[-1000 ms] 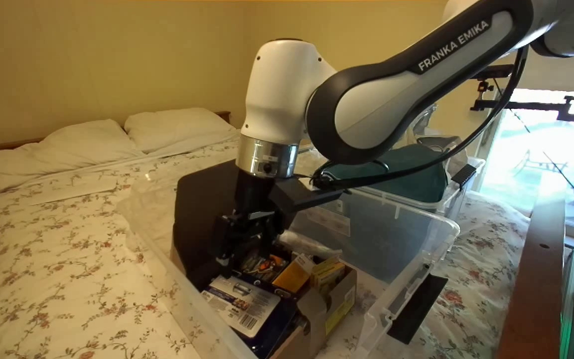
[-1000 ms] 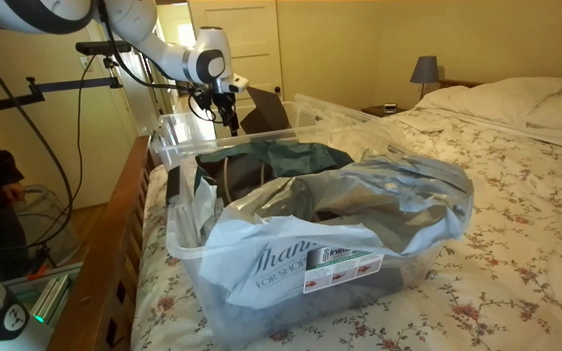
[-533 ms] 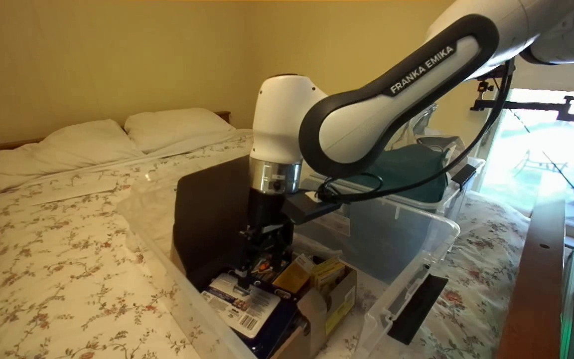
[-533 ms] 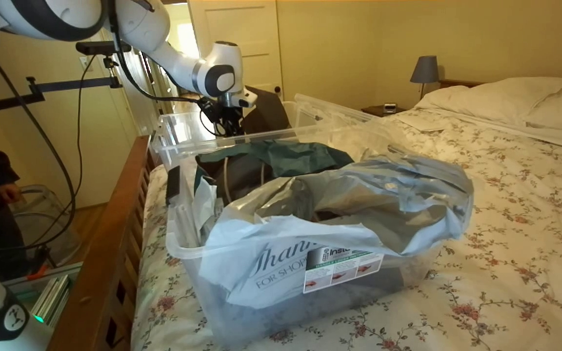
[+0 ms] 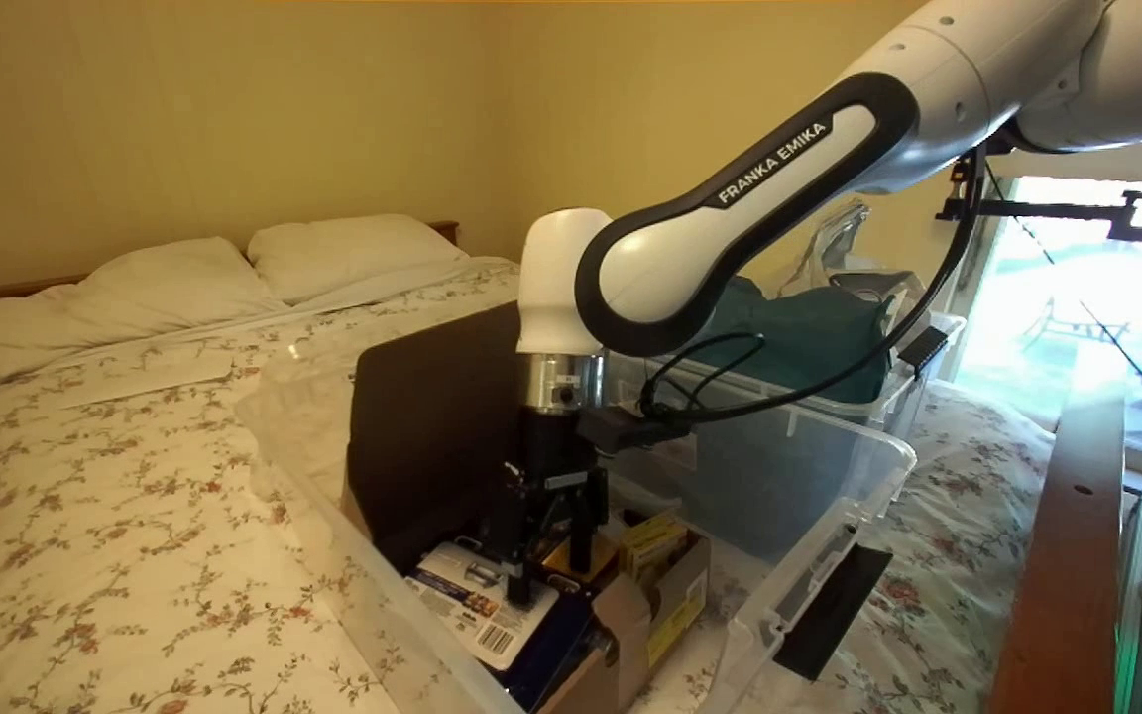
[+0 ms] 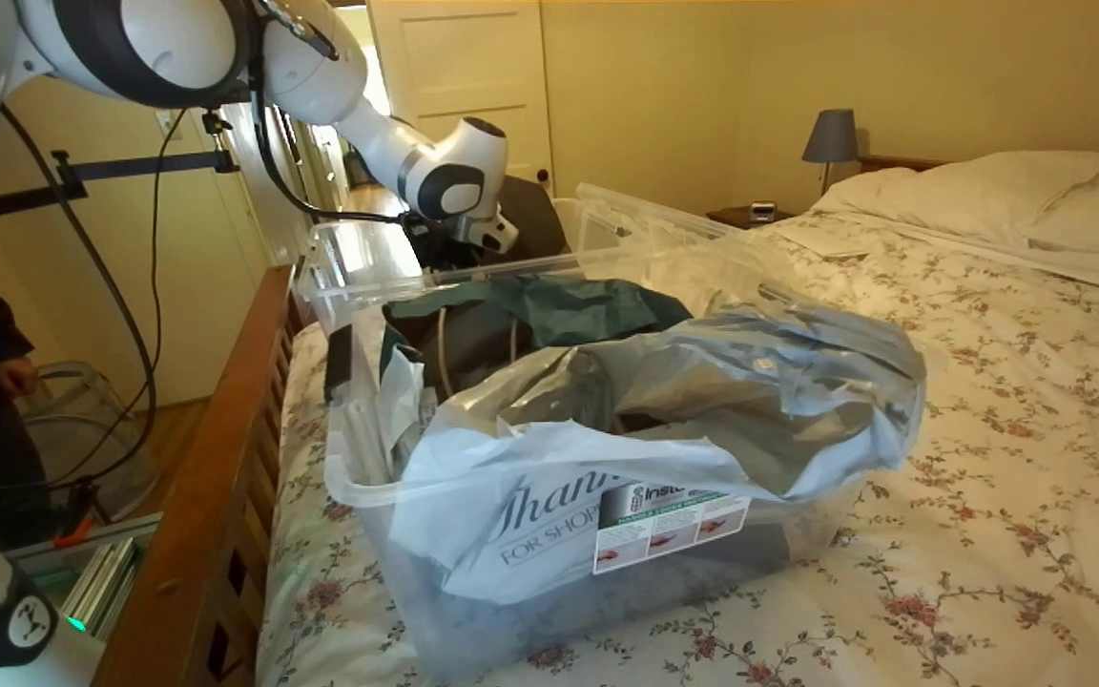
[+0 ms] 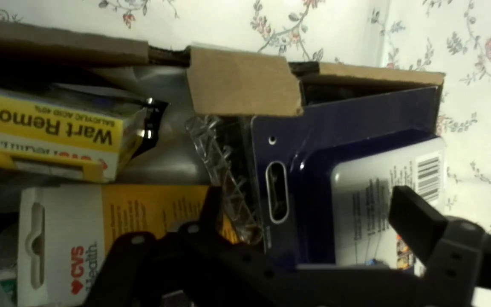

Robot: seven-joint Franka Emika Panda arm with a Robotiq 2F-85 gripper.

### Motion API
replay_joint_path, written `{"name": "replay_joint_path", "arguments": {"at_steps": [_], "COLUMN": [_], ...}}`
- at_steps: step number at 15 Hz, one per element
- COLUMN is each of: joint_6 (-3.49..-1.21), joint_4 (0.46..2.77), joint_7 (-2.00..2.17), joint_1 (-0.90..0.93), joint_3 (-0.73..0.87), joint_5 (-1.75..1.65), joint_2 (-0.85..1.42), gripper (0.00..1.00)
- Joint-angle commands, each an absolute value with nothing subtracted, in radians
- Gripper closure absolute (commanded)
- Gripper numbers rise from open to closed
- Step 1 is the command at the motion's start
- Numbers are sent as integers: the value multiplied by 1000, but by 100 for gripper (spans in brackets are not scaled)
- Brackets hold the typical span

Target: Move the black box to the crate on the right

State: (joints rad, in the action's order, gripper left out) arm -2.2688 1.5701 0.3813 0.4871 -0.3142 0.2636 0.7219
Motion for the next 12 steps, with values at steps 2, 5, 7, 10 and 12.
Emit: {"name": "replay_joint_path", "arguments": {"at_steps": [2,5,7,10,12], "joint_6": [-2187,-2152,-2186,-2215,-2238], "joint_4": [1550,1532,1533,1526,1523], "joint_7": [374,325,291,261,257], "joint_1": [450,410,391,394,414], "joint_3": [-358,-414,-443,-453,-441], "joint_5": [379,508,588,668,689], "joint_2": [755,767,772,780,781], "gripper": [0,0,0,0,28]}}
